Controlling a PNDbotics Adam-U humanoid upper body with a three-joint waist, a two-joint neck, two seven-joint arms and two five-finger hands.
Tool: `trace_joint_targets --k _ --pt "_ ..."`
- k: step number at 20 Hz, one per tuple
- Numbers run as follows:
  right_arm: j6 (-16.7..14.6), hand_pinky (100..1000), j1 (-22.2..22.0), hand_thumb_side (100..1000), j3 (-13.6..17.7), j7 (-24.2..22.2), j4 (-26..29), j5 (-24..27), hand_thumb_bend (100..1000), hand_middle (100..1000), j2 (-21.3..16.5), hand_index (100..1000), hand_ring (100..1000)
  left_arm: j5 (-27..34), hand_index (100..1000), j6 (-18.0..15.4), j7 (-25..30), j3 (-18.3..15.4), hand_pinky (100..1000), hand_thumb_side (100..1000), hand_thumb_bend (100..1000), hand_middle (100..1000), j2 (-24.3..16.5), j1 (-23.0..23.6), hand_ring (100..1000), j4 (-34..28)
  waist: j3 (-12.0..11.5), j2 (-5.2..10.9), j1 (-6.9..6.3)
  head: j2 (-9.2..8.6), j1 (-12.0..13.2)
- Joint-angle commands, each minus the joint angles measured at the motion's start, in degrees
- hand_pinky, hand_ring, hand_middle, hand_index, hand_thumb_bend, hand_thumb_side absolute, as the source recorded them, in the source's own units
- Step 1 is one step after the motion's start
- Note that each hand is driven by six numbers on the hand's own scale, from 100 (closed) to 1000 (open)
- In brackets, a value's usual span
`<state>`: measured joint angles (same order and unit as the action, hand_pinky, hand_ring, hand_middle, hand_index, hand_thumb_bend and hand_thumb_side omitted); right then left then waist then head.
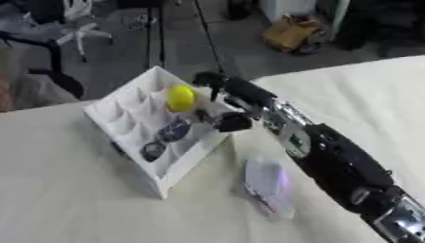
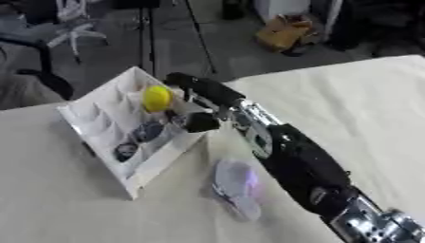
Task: Pick up objects on the table and place them in the box.
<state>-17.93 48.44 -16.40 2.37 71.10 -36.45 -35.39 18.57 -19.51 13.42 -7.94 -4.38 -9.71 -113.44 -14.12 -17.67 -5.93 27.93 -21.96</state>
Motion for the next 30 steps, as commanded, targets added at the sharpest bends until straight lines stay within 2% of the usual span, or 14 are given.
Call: trace_joint_targets --k 1,6,9,12,14,15,16,18,24,27,30 --pt "1.68 836 1.51 617 0.82 2.1 7.9 3.05 255 966 -2.63 981 643 0.05 833 0.2 -0.2 -0.33 662 1000 187 742 -1.63 -0.97 636 -1.15 0.53 1.57 0.87 -1.09 -0.02" --pt "4.92 844 1.67 589 1.66 2.87 18.87 7.85 260 948 -4.06 978 661 -0.16 832 0.38 -0.69 -0.64 663 1000 196 742 -2.52 -1.72 637 -1.15 3.31 2.49 1.72 -1.43 0.05" --pt "7.17 835 1.44 580 2.48 3.2 23.62 10.52 235 938 -4.53 974 655 -0.35 832 0.43 -1.17 -0.99 664 1000 200 742 -2.97 -2.08 638 -1.15 5.34 2.87 2.1 -1.41 0.03" --pt "8.77 791 1.02 545 3.74 5.11 28.18 13.41 210 916 -4.9 961 637 -0.82 832 0.53 -1.79 -1.55 665 1000 203 742 -3.7 -2.28 639 -1.15 9.25 3.47 2.49 -1.2 0.89" --pt "10.03 753 0.52 547 4.43 6.29 30.13 15.21 172 907 -5.23 952 623 -1.2 832 0.46 -2.24 -1.89 665 1000 203 742 -4.12 -2.25 640 -1.15 11.05 3.77 2.5 -1.0 1.55" --pt "10.63 737 0.28 595 4.71 6.79 30.87 16.22 114 905 -5.4 949 618 -1.43 832 0.41 -2.49 -2.09 665 1000 202 742 -4.28 -2.14 640 -1.15 11.84 3.87 2.46 -0.91 1.79" --pt "11.16 706 -0.1 554 4.97 7.21 31.53 17.46 145 900 -5.55 945 604 -1.71 832 0.37 -2.81 -2.39 664 1000 200 743 -4.41 -1.92 642 -1.15 12.77 3.96 2.35 -0.76 2.22" --pt "12.32 672 -1.08 564 5.23 7.44 32.49 20.48 100 896 -6.07 943 581 -2.34 832 0.3 -3.54 -3.06 664 1000 198 745 -4.52 -1.48 644 -1.15 14.34 4.04 2.11 -0.44 3.22" --pt "10.81 625 -7.96 602 6.13 3.42 38.08 34.97 100 876 -7.37 938 534 -5.26 833 0.17 -6.52 -5.7 664 1000 192 751 -4.35 0.48 650 -1.15 19.18 4.5 1.28 0.94 8.66" --pt "9.91 625 -11.31 595 6.95 0.82 40.81 36.15 100 878 -7.05 940 528 -6.95 834 0.15 -8.01 -6.92 664 1000 189 755 -4.11 1.95 653 -1.15 21.48 5.22 0.98 1.58 11.04" --pt "9.79 625 -13.33 592 7.25 -0.81 42.45 35.5 100 877 -6.47 941 526 -8.51 837 0.14 -8.99 -7.41 665 1000 185 763 -4.09 2.87 662 -1.15 22.68 5.82 0.95 2.28 12.24"
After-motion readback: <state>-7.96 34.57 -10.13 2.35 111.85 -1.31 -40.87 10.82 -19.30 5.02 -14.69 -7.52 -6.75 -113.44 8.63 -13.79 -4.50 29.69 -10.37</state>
